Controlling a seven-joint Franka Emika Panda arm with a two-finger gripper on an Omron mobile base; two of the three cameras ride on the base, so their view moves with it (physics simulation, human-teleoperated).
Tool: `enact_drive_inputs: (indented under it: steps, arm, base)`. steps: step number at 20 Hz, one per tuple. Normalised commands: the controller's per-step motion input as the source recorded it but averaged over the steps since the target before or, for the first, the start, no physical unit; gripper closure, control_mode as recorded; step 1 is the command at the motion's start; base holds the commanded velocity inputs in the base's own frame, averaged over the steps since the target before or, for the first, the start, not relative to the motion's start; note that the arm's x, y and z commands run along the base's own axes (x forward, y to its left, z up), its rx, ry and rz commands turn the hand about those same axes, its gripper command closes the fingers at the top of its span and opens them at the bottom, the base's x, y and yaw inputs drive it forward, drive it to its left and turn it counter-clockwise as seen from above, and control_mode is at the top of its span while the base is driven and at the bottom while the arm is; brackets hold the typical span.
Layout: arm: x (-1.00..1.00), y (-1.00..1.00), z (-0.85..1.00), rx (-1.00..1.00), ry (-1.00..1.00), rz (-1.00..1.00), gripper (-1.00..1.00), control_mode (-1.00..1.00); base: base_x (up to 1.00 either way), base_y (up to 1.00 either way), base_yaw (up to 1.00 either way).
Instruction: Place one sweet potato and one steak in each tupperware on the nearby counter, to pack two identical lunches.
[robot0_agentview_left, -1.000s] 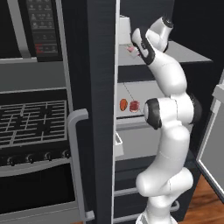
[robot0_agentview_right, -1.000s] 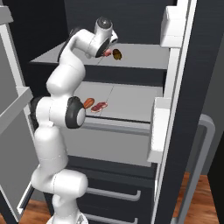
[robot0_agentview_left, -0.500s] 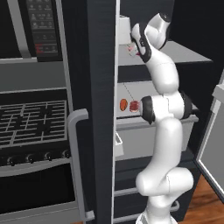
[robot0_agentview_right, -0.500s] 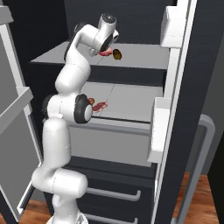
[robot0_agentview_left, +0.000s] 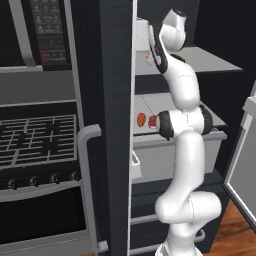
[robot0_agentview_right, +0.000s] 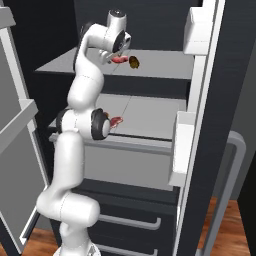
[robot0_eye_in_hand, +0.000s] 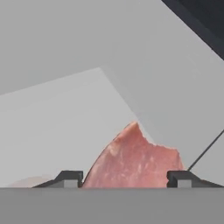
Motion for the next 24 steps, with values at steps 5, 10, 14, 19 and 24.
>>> enact_drive_inputs:
  steps: [5, 10, 14, 19, 24]
  arm:
    - [-0.18, -0.17, -0.42, -0.05, 0.00, 0.00, 1.00, -1.00]
    - [0.00, -0.05, -0.08, 0.00, -0.01, 0.00, 1.00, -1.00]
    - [-0.37, -0.14, 0.00, 0.00, -0.01, 0.01, 1.00, -1.00]
    - [-1.00, -0.11, -0.08, 0.00, -0.04, 0.03, 1.00, -1.00]
    - [-1.00, -0.04, -0.02, 0.00, -0.15, 0.09, 1.00, -1.00]
  base:
    - [0.00, 0.00, 0.00]
    - [0.00, 0.00, 0.00]
    - [0.00, 0.00, 0.00]
    - [0.00, 0.00, 0.00]
    - [0.00, 0.00, 0.00]
